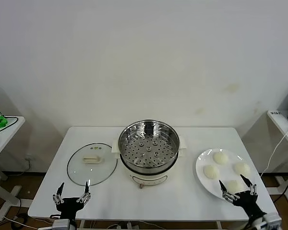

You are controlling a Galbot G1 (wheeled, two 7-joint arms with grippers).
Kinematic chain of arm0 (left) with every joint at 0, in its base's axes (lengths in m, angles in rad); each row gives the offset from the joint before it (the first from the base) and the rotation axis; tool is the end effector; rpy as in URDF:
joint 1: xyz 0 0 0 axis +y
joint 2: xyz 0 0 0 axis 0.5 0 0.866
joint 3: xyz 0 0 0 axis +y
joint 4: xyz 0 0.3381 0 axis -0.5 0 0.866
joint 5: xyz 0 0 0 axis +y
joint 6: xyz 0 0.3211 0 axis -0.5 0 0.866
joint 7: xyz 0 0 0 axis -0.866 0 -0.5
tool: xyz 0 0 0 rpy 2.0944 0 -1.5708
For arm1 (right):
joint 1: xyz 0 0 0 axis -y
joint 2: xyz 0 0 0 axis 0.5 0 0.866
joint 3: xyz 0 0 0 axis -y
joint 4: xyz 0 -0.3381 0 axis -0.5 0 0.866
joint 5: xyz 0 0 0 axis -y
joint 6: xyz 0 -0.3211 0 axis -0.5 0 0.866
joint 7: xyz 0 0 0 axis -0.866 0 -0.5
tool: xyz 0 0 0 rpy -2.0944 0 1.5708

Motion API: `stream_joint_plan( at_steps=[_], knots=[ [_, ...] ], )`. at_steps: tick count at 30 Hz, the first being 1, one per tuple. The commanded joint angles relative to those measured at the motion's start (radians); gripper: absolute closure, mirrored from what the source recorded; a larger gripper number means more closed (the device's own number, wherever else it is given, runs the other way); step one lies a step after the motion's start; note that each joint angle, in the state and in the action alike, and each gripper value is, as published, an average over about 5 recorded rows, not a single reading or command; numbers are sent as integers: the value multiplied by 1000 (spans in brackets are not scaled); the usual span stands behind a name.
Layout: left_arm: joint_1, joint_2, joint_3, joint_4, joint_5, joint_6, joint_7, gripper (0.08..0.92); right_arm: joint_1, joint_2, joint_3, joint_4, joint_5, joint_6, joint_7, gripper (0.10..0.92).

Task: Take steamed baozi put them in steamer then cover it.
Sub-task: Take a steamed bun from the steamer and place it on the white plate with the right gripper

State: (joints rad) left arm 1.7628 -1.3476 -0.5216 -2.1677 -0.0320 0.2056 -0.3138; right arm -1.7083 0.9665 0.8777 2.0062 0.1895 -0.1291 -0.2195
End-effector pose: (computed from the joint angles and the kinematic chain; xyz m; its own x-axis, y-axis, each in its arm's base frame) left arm 0.0995 0.0344 -0.2903 -0.9388 -0.2146 0.2696 -0.1540 0.9612 0.2288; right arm 0.1484 -0.1982 -0.2540 -0.9416 -0.1125 0.3174 -0.2456 0.8742 -0.4188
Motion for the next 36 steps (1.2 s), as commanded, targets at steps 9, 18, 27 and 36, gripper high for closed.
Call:
stream_joint_plan(
  at_steps=[9,18,27,36],
  knots=[
    [40,-26,0,-25,45,9,-14,177,314,-453,-47,-224,-414,-53,-320,203],
    [68,-41,15,-38,90,-1,-9,177,870,-615,-506,-478,-546,138,-676,203],
    [73,-48,25,-46,109,-4,-4,177,1423,-541,-1111,-732,-513,171,-783,203],
    [71,-37,13,-70,98,-2,2,177,1604,-409,-1375,-905,-475,179,-867,203]
  ],
)
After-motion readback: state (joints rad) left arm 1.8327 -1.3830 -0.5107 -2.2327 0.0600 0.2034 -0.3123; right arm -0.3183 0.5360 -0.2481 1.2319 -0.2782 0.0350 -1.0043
